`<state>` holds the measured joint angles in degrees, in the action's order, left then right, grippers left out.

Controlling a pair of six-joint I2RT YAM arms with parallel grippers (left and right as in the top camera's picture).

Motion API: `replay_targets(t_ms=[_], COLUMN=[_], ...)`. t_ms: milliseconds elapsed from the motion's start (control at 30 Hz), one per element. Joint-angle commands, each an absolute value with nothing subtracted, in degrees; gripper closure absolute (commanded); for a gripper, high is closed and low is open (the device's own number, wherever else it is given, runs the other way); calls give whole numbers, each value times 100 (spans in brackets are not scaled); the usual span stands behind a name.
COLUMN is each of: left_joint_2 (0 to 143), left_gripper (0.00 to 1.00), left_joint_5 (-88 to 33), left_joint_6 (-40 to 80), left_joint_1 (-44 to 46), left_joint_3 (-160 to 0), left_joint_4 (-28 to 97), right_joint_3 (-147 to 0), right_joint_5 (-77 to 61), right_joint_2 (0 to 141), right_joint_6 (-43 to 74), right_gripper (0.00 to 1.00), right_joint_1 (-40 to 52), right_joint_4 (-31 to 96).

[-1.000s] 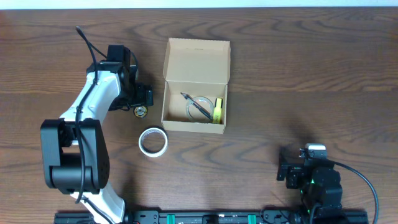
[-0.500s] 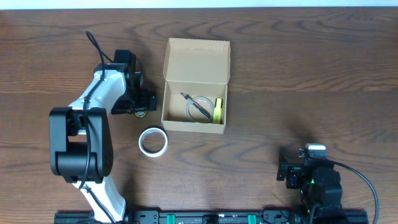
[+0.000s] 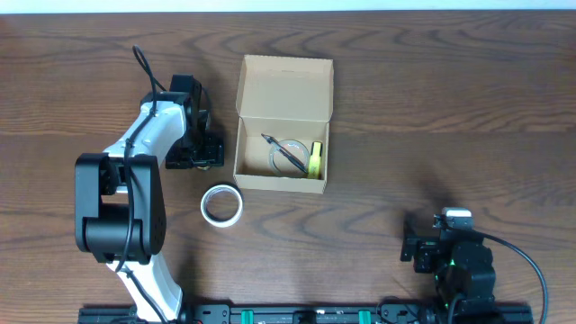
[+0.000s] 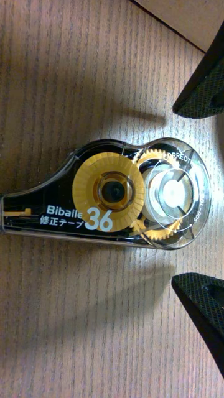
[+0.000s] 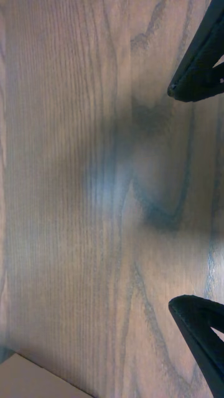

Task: Pack container
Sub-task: 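Close the left gripper on the correction tape dispenser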

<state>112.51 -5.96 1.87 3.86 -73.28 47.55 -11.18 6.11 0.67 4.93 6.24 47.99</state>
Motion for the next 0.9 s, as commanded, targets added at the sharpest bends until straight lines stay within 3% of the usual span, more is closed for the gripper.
replay_targets(t_ms=[0,400,600,867], left_joint_2=[11327,11413,11413,11421], left_gripper=[19,17,27,31], left_joint_5=[-530,-405,-403,-403], left_joint_6=[169,434,497,569], left_joint_1=[381,379,379,379], left_joint_3=[-7437,-7437,-7437,-7419], left_joint_4=[4755,4348,4300,4292], right_joint_3=[-1066,-1066,-1066,-1066], right_joint_5=[615,615,615,615], right_joint_2=[34,34,34,34], right_joint_6=[419,419,419,419], right_gripper=[1,1,1,1], right_joint_1=[593,593,593,593], right_joint_4=[4799,4799,4797,4799])
